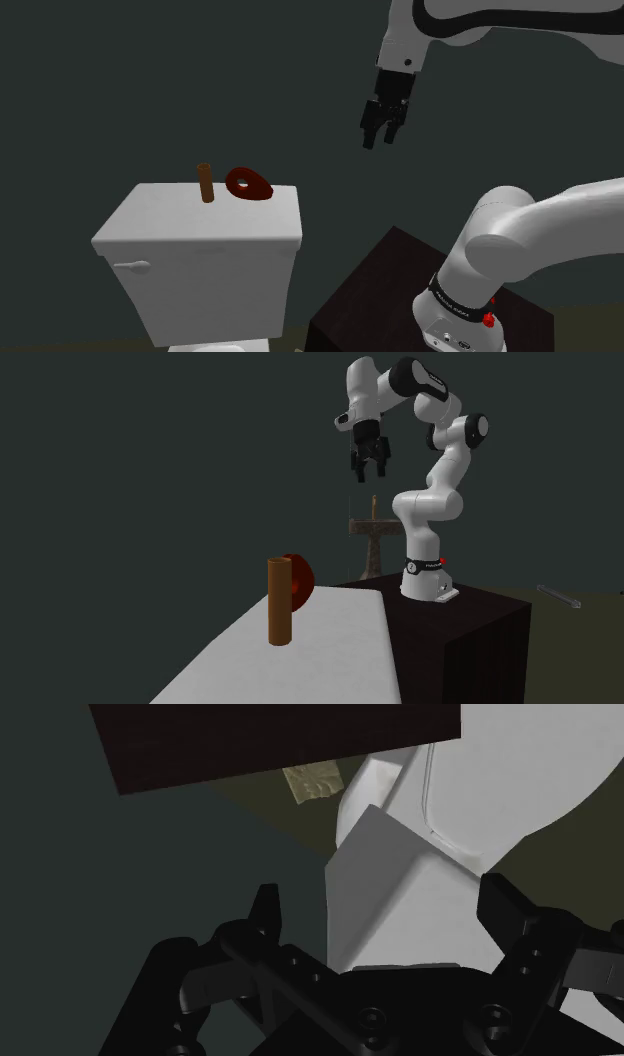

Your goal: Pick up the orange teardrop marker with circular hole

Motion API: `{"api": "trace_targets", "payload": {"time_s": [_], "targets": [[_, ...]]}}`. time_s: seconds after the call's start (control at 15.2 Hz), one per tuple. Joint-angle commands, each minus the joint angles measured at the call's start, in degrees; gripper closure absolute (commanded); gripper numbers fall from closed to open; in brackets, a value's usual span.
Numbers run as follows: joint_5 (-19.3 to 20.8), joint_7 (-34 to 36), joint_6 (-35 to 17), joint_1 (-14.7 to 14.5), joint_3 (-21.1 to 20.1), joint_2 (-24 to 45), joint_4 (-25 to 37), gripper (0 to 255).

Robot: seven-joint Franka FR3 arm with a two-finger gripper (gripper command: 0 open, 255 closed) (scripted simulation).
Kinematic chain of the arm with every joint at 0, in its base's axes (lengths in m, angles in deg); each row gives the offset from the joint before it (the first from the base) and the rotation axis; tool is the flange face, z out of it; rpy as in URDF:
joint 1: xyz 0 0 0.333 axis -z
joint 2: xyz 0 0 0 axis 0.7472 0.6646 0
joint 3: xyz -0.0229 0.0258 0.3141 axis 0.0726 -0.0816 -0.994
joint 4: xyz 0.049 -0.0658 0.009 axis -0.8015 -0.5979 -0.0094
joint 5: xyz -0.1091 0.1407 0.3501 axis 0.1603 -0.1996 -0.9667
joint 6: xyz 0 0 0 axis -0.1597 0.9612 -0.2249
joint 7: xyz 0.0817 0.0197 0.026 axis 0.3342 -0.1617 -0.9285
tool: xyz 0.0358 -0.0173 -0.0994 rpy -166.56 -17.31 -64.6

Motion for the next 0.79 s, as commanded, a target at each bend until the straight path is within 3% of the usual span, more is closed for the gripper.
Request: {"api": "trace_targets", "payload": {"time_s": [0.0, 0.73], "targets": [[0.00, 0.00, 0.00, 0.00, 0.00, 0.00, 0.00, 0], [1.62, -11.82, -14.81, -4.57, -0.17, 24.50, 9.27, 0]]}}
